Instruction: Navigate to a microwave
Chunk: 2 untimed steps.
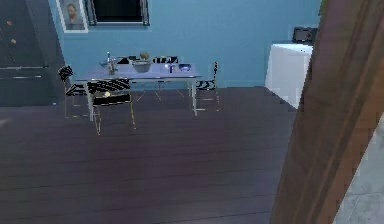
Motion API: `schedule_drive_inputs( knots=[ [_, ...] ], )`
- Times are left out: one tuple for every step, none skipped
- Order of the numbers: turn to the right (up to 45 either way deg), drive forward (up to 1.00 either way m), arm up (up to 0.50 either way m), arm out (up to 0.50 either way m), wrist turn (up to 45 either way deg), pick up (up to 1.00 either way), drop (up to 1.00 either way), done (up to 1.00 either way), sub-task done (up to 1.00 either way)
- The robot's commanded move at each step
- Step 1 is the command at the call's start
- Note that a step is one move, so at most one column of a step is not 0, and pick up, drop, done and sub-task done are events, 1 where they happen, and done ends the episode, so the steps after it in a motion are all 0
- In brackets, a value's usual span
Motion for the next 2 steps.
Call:
schedule_drive_inputs(
  knots=[
    [-36.0,0.00,0.00,0.00,0.0,0.00,0.00,0.00,0.00],
    [0.0,0.20,0.00,0.00,0.0,0.00,0.00,0.00,0.00]
  ],
)
